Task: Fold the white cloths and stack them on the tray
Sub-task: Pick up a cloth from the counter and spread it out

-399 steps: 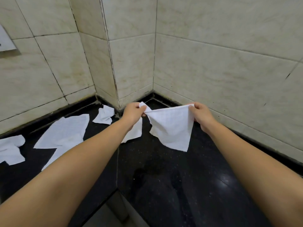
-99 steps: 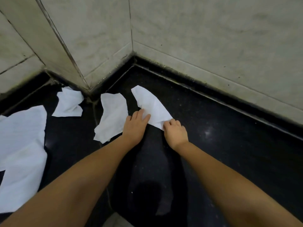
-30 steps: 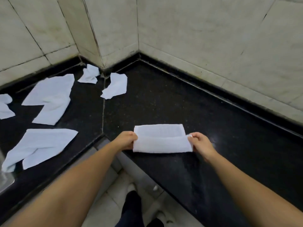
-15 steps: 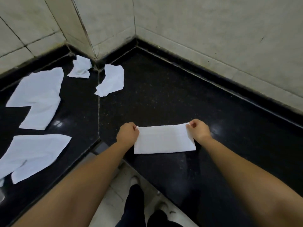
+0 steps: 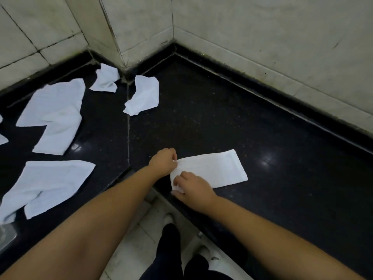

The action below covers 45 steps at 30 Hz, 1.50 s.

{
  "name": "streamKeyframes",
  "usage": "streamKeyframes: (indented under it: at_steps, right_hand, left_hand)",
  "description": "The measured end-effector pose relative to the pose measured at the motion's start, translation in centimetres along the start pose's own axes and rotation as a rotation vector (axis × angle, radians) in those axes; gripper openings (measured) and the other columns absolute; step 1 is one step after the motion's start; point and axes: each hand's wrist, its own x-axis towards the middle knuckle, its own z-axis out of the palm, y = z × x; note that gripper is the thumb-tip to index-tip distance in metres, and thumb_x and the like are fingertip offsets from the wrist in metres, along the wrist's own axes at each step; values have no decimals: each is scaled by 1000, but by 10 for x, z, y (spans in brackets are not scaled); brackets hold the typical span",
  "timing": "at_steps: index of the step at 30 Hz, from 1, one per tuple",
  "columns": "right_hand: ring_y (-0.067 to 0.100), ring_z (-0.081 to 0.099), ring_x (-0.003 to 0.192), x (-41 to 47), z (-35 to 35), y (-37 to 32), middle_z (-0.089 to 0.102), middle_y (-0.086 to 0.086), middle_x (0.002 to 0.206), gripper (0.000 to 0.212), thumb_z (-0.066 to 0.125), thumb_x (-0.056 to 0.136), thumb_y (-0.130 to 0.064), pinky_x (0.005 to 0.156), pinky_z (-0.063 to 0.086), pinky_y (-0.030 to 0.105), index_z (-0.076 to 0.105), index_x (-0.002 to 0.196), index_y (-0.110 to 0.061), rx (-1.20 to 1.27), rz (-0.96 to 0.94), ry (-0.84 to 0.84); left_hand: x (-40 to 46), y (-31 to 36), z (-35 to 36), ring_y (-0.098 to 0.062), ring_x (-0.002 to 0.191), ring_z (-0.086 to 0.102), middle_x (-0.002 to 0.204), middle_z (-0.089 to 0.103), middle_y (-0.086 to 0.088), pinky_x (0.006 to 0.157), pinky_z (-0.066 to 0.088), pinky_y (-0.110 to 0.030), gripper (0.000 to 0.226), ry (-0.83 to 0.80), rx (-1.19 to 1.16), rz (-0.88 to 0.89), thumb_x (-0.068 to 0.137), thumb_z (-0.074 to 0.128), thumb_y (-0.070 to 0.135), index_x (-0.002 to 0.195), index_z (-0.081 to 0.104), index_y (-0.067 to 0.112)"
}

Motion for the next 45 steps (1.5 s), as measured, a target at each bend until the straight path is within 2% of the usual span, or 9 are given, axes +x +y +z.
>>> streamKeyframes:
  at_steps: [4,9,12,18,24,31,37,40,45]
  right_hand:
    - [27,48,106,1,31,-23,50,13,118,49,51,91,-47,80,40,36,45,122,-9,-212,119,2]
    - [29,51,108,7,28,-29,51,15,121,30,50,96,-22,85,43,36,46,120,-6,-214,182,-33]
    - [29,55,105,6,19,-22,56,16,118,22,46,95,-12,85,44,35,51,116,-4,-1,241,-33]
    - [13,54,85,-19,-16,12,58,-2,95,18,53,93,-15,76,42,23,57,110,-13,619,522,234]
    - [11,54,80,-52,-41,66,58,-5,89,17,54,88,-13,67,41,19,62,104,-13,645,681,425]
    - [18,59,85,-63,-43,113,60,-1,90,19,55,88,-16,72,48,30,60,106,-13,556,837,385]
    - [21,59,91,-64,-36,124,58,-1,92,26,54,89,-17,80,51,37,55,114,-13,420,835,369]
    - [24,58,99,-56,-45,130,54,9,116,30,49,92,-15,84,49,35,55,121,-9,425,826,432]
    - [31,54,109,-21,-62,129,49,17,126,37,42,99,-26,82,43,34,50,125,-1,328,798,267]
  left_hand:
    - [-11,-10,1,-22,87,56,99,59,-7,74,45,-33,12,11,-91,-56,89,53,9,98,54,16]
    - [-13,-10,-5,-22,106,58,115,63,-9,85,45,-28,21,16,-301,-149,89,58,10,109,65,9]
    - [-13,1,-14,-22,98,58,108,60,-9,85,52,-34,20,-26,-426,-190,89,57,8,108,62,12]
    - [-7,43,-32,-18,73,60,93,60,-12,61,53,-27,13,-99,-784,-279,94,50,5,101,59,10]
    - [11,116,-22,-17,67,62,78,60,-10,71,55,-30,13,-186,-908,-300,91,58,6,103,62,3]
    - [32,171,3,-14,69,61,79,62,-9,68,54,-26,18,-244,-901,-354,93,53,9,107,59,-1]
    - [33,171,19,-15,85,61,98,62,-9,80,53,-26,28,-228,-895,-377,94,53,13,118,56,0]
    - [34,162,19,-13,73,58,84,58,-6,73,53,-26,27,-156,-917,-345,95,50,10,119,56,-1]
    - [17,131,18,-23,92,58,111,59,-15,75,49,-33,18,169,-623,-249,96,49,20,109,46,7]
